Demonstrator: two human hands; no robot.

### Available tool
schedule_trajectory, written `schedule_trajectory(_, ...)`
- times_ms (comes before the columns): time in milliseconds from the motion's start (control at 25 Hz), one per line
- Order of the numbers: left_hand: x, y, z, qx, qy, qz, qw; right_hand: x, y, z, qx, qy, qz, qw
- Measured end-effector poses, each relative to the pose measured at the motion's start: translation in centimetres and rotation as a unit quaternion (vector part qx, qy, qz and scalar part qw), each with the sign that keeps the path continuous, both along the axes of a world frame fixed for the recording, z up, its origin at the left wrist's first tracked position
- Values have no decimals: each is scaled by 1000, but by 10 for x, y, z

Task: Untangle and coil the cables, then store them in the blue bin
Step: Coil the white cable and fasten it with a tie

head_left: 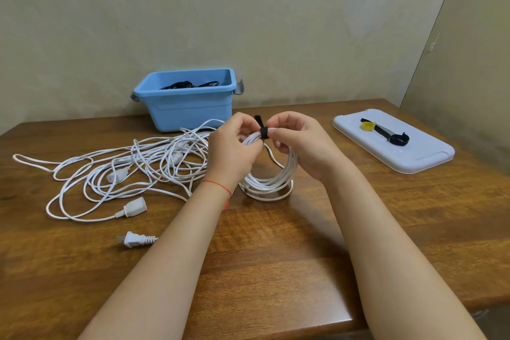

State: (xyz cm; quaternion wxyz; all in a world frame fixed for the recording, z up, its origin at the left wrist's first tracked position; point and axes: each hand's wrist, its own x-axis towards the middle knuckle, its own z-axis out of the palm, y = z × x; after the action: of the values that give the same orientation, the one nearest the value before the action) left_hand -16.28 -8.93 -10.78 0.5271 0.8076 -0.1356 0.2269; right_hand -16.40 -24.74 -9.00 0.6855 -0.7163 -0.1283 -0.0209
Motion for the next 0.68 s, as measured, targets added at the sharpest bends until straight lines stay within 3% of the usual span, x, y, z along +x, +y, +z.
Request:
schedule_trajectory(200, 1, -1, -2, -26, 18, -7, 999, -1, 0, 0, -66, -35, -9, 997)
schedule_trajectory(320, 1, -2, 1, -95, 152, -42, 983, -1, 1, 1, -80, -60, -37, 994)
schedule_trajectory(440, 1, 3, 9, -203, 270, -160, 928, -2, 1, 1, -101, -70, -31, 992)
schedule_trajectory(560, 0, 12, 19, -338, 359, -230, 839, -2, 0, 1, -124, -80, -31, 989)
schedule_trajectory(680, -1, 13, 19, -361, 398, -229, 812, -3, 2, 1, -127, -82, -19, 988)
